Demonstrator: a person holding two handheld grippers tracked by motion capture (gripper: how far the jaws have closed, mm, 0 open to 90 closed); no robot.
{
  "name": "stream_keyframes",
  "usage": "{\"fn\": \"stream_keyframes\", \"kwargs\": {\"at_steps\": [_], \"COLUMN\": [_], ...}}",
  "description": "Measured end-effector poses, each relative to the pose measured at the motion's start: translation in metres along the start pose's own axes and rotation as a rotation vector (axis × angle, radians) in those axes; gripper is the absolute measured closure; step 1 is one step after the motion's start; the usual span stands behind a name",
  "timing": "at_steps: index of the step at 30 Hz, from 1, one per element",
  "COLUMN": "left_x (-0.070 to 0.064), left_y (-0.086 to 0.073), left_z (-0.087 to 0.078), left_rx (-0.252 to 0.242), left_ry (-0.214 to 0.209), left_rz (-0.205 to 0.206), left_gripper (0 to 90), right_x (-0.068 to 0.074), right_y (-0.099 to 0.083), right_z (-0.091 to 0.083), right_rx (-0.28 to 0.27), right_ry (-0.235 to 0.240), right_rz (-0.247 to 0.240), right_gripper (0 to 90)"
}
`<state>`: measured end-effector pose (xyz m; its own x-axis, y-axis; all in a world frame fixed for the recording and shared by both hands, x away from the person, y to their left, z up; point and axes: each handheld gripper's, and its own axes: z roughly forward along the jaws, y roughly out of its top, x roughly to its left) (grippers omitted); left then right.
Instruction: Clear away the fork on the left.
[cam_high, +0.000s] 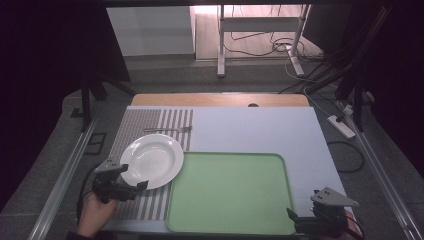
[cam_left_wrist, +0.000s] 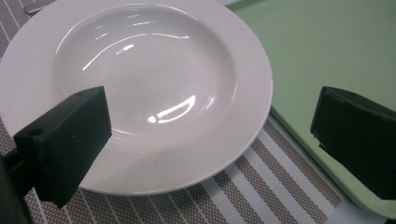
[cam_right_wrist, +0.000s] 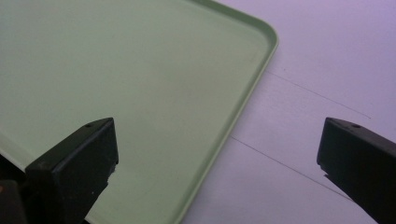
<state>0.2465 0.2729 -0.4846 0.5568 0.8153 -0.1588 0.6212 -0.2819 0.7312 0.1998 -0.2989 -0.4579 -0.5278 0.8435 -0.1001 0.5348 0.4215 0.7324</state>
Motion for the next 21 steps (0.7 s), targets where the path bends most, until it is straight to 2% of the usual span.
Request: {"fn": "stream_keyframes", "kwargs": {"at_steps": [10,21], "left_x": [0.015,0.025], "left_y": [0.011,0.026], "left_z": [0.012,0.027], "left_rx": [0.008,0.030], "left_ry": [0.015,0.027], "left_rz": [-0.023,-0.023], "left_gripper": [0.0,0.0], "right_x": [0.000,0.001], "right_y": [0.000,0.000], "right_z": [0.000,0.000], "right_rx": [-0.004,0.001], "right_ry": [0.000,-0.002], "right_rz": [0.000,-0.011], "right_gripper": [0.0,0.0]}}
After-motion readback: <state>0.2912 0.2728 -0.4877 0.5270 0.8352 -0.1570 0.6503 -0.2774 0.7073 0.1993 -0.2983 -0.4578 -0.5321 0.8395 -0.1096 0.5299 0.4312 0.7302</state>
